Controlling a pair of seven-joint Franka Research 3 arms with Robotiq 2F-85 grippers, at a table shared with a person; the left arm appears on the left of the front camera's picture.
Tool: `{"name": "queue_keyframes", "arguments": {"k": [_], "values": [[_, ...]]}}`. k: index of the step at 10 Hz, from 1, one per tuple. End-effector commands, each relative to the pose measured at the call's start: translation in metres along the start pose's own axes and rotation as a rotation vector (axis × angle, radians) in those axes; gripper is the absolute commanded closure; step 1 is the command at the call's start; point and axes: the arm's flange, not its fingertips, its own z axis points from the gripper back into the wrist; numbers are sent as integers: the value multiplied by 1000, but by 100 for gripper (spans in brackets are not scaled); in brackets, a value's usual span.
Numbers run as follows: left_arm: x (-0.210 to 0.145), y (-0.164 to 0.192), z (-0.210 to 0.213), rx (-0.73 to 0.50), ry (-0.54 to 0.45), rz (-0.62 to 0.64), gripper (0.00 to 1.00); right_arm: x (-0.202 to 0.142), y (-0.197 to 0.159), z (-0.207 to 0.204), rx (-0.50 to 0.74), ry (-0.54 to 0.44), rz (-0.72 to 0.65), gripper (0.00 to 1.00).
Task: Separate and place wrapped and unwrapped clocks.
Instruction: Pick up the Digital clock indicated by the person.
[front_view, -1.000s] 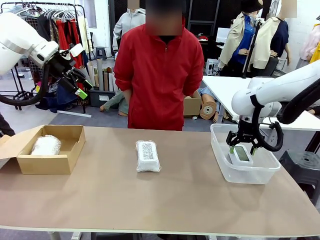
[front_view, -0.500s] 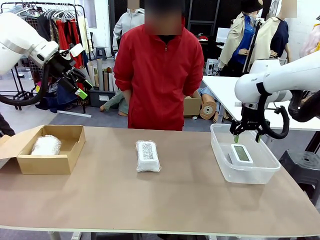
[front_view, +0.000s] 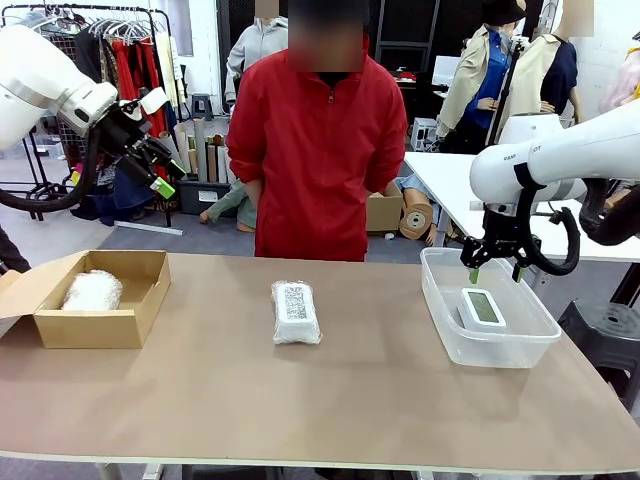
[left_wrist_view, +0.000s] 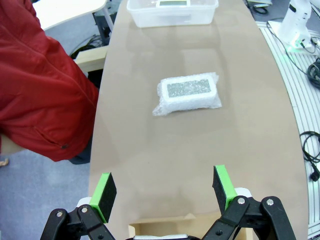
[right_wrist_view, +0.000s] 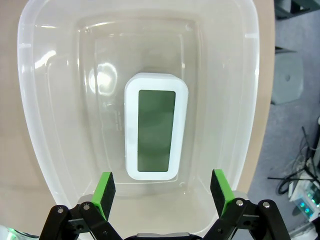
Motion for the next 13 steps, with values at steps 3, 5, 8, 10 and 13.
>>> {"name": "queue_keyframes", "arguments": {"k": [3, 5, 8, 10, 13], "values": [[0, -1, 1, 2, 0, 2, 0, 0, -1, 1, 7, -4, -5, 0], [0, -1, 1, 2, 0, 2, 0, -2, 3, 12, 0, 6, 70, 0], [0, -1, 1, 2, 0, 2, 0, -20, 24, 51, -10, 42, 267, 0], [0, -1, 1, 2, 0, 2, 0, -31, 40, 74, -43, 80, 467, 0], [0, -1, 1, 2, 0, 2, 0, -48, 67, 103, -51, 23, 823, 0]]}}
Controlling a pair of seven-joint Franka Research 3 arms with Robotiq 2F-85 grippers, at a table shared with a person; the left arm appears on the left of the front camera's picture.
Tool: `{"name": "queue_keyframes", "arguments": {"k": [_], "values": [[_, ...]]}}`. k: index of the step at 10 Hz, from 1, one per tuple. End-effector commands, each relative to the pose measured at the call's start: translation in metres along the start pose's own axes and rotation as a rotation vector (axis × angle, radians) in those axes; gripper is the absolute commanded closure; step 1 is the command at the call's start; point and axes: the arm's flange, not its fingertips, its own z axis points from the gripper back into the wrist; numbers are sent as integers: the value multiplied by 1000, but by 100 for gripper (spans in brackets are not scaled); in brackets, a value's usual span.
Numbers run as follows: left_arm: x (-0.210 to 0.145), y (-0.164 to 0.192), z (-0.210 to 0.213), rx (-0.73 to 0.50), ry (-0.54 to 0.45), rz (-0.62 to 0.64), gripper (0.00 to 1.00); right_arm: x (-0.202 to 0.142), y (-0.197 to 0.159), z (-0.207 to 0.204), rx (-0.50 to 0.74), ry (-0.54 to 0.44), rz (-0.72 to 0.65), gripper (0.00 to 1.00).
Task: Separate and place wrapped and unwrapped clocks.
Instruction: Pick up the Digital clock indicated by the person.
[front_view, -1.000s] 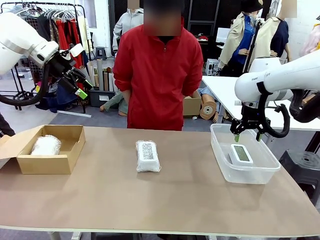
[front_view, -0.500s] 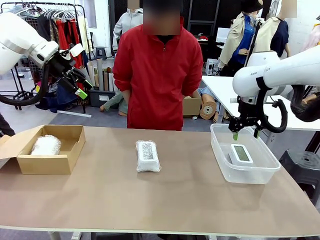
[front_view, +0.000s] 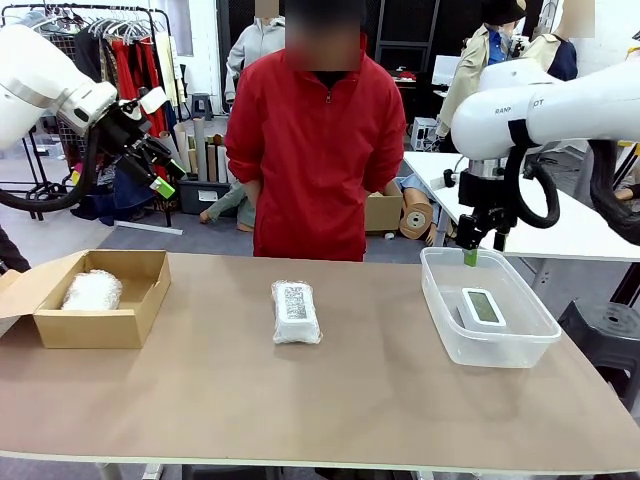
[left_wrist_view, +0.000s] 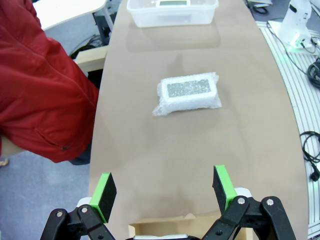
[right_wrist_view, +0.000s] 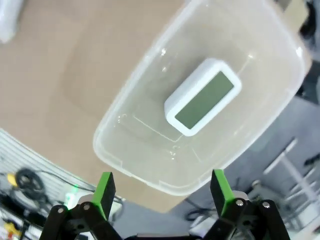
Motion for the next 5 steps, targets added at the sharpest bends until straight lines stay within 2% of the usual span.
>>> {"name": "queue_keyframes", "arguments": {"k": [1, 3, 5], "values": [[0, -1, 1, 2, 0, 2, 0, -2, 4, 14, 13, -59, 224, 0], [0, -1, 1, 2, 0, 2, 0, 3, 14, 24, 52, -185, 449, 0], [0, -1, 1, 2, 0, 2, 0, 1, 17, 31, 178, -297, 613, 0]]}}
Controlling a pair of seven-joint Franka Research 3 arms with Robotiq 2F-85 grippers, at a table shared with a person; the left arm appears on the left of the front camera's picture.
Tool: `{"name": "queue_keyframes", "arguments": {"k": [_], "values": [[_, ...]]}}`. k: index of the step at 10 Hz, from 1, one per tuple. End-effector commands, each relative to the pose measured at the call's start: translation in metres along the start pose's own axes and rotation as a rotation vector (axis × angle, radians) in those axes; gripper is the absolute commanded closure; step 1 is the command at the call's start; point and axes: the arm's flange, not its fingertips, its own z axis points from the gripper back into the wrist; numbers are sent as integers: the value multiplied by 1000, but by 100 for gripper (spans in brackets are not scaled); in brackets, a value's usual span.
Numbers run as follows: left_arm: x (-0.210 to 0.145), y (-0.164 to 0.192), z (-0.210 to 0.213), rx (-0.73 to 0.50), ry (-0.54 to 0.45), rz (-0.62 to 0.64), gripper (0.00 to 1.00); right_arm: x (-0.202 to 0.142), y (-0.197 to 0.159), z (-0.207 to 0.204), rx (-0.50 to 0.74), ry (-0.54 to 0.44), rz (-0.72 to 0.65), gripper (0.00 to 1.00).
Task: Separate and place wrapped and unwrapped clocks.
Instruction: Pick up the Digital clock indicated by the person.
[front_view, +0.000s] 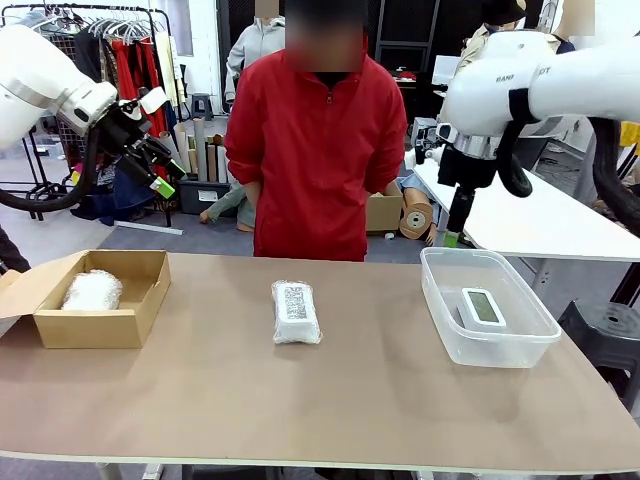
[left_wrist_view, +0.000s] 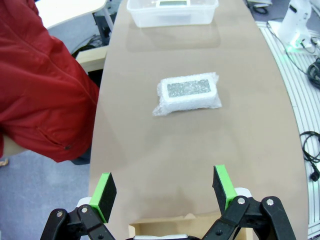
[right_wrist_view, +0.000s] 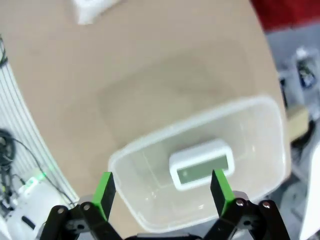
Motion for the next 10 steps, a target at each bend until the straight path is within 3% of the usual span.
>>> {"name": "queue_keyframes", "arguments": {"k": [1, 6, 10], "values": [[0, -1, 1, 2, 0, 2, 0, -19, -1, 5, 113, -145, 134, 0], [0, -1, 1, 2, 0, 2, 0, -39, -32, 39, 119, -360, 181, 0], [0, -1, 1, 2, 0, 2, 0, -60, -50, 66, 108, -590, 222, 0]]}}
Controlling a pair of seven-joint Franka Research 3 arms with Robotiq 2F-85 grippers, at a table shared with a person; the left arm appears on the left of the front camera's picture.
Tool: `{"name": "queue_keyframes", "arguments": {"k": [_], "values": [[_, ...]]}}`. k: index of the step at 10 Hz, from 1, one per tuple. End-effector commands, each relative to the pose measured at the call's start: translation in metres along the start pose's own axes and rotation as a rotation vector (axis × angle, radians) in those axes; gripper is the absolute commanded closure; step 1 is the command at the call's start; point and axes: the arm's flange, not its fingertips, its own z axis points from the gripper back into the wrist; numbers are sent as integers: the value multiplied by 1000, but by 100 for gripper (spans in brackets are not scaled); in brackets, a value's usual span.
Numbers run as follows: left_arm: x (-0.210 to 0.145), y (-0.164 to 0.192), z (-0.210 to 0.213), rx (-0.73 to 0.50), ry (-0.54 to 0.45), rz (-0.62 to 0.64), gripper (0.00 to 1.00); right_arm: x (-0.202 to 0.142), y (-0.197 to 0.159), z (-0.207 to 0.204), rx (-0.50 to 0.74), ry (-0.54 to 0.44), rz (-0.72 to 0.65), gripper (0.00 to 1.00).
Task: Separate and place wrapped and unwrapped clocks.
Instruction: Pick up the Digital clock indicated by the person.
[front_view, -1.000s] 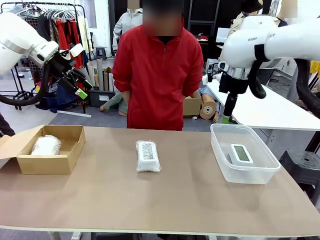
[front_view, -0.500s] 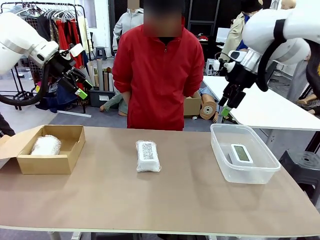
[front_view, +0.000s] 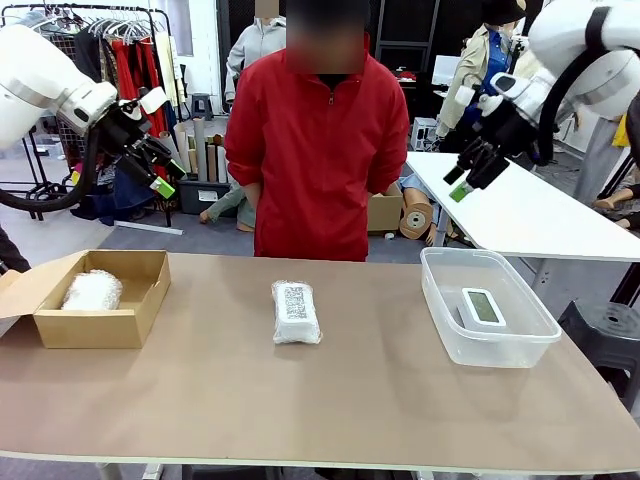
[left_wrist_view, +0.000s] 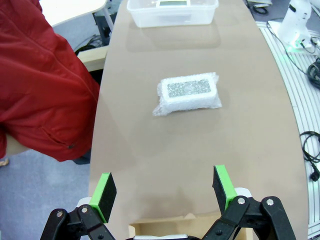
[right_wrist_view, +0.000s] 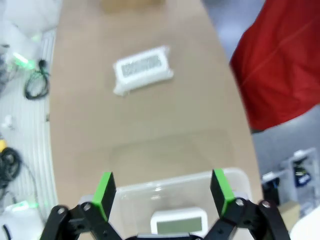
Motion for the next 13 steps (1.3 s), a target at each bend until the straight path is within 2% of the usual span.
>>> {"name": "queue_keyframes", "arguments": {"k": [1, 3, 5, 8, 9, 10, 13], "values": [[0, -1, 1, 1, 0, 2, 0, -3, -4, 11, 17, -110, 57, 0], [0, -1, 1, 1, 0, 2, 0, -5, -11, 10, 42, -159, 56, 0], [0, -1, 1, 1, 0, 2, 0, -15, -17, 5, 60, -218, 111, 0], [0, -1, 1, 1, 0, 2, 0, -38, -34, -3, 113, -275, 54, 0], [0, -1, 1, 1, 0, 2, 0, -39, -33, -5, 101, -274, 29, 0], [0, -1, 1, 1, 0, 2, 0, -35, -25, -11, 90, -226, 47, 0], [0, -1, 1, 1, 0, 2, 0, -35, -25, -11, 90, -226, 47, 0]]}}
